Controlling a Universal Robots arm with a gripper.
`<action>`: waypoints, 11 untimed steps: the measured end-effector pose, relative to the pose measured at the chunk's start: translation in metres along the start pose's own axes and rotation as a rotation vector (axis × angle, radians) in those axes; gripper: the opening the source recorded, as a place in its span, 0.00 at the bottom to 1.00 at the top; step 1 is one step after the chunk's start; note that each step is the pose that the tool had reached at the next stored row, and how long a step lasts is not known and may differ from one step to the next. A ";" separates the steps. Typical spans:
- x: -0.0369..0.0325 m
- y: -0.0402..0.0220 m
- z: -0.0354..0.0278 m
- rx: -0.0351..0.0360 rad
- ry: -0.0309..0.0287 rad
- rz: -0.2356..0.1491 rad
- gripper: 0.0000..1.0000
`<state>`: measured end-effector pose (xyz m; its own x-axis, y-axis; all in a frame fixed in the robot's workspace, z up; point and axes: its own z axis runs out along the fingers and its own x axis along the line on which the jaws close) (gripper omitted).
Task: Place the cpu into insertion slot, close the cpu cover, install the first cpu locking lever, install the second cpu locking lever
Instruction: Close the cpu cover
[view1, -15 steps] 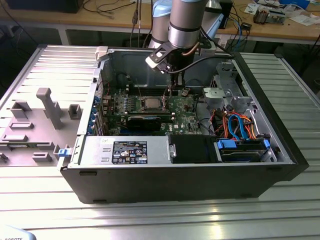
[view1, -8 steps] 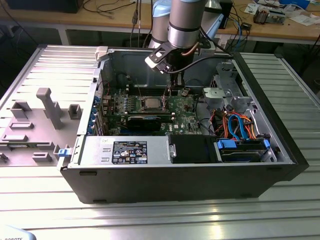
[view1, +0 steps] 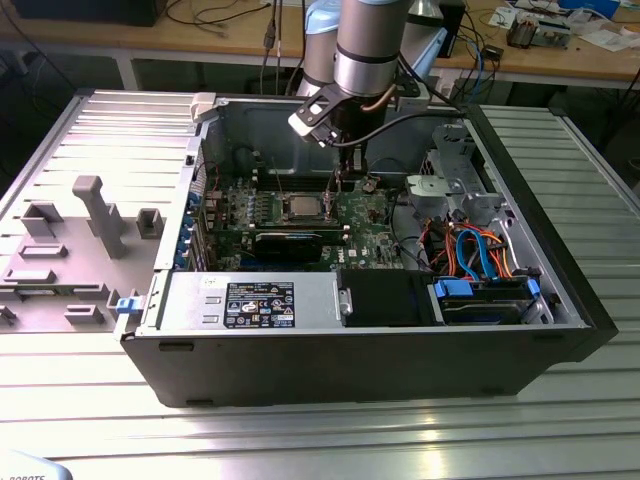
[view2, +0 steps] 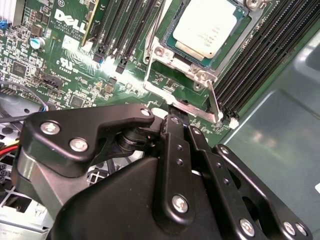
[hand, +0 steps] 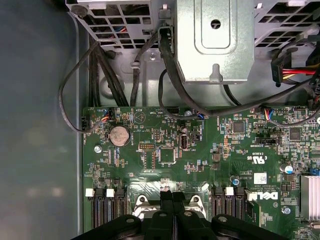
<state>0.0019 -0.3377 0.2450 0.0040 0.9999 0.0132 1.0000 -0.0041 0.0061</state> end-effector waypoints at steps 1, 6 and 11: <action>0.0000 -0.0003 0.0000 0.0000 0.0001 0.000 0.11; 0.0000 -0.0016 0.0000 0.0000 0.0000 0.000 0.11; 0.0000 -0.0026 0.0000 0.0000 0.0000 0.000 0.11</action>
<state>-0.0007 -0.3377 0.2450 0.0041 0.9999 0.0132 1.0000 -0.0042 0.0061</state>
